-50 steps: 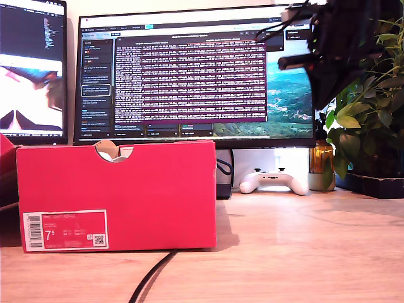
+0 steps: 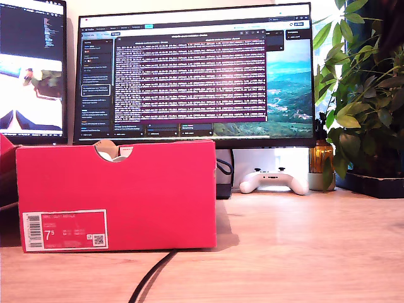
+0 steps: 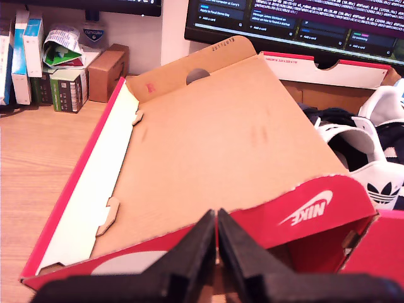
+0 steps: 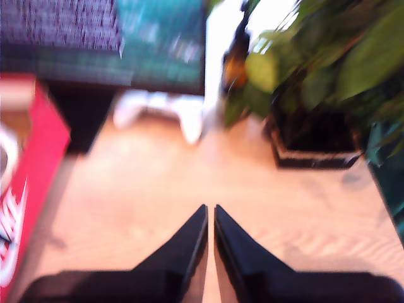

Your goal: Pack the blue shoes by picking the first shoe and placing it inside the red shoebox, left side, then picking and rotating the second shoe and placing it in the shoebox

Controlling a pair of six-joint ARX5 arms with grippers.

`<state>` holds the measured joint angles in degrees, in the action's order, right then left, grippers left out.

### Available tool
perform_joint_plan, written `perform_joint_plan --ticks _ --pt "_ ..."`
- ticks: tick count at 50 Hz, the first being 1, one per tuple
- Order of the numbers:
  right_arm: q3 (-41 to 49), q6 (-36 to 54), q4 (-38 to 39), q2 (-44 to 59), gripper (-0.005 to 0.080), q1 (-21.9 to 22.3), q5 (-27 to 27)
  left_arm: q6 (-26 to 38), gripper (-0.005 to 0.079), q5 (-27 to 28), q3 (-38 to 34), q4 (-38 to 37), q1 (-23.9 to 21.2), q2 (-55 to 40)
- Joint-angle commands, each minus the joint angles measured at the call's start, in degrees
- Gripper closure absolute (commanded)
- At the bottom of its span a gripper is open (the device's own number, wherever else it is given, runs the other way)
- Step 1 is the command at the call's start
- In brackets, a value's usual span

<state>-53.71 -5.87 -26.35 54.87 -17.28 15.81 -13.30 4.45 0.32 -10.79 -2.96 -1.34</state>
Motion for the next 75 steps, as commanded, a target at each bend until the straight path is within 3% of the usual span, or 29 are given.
perform_joint_plan --ticks 1,15,24,46,59,75 --pt "2.93 -0.35 0.46 -1.64 0.0757 0.63 0.66 -0.02 0.0763 0.22 -1.70 -1.16 0.17 -0.50" --pt "11.58 -0.37 4.07 -8.55 0.0757 5.77 0.46 -0.02 0.0763 0.24 -1.70 -1.16 0.17 -0.50" --pt "18.75 -0.37 9.84 -11.39 0.0757 8.72 -5.55 -0.02 0.0763 0.24 -1.70 -1.16 0.17 -0.50" --pt "30.23 -0.42 23.52 -15.10 0.0757 14.34 -11.43 -0.02 0.0763 0.24 -1.70 -1.16 0.17 -0.50" --pt "37.46 -0.87 32.06 -17.99 0.0757 15.65 -13.42 -0.02 0.0763 0.24 -1.70 -1.16 0.17 -0.50" --pt "45.00 -1.68 36.52 -22.77 0.0757 15.54 -14.23 -0.02 0.0763 0.24 -1.70 -1.16 0.17 -0.50"
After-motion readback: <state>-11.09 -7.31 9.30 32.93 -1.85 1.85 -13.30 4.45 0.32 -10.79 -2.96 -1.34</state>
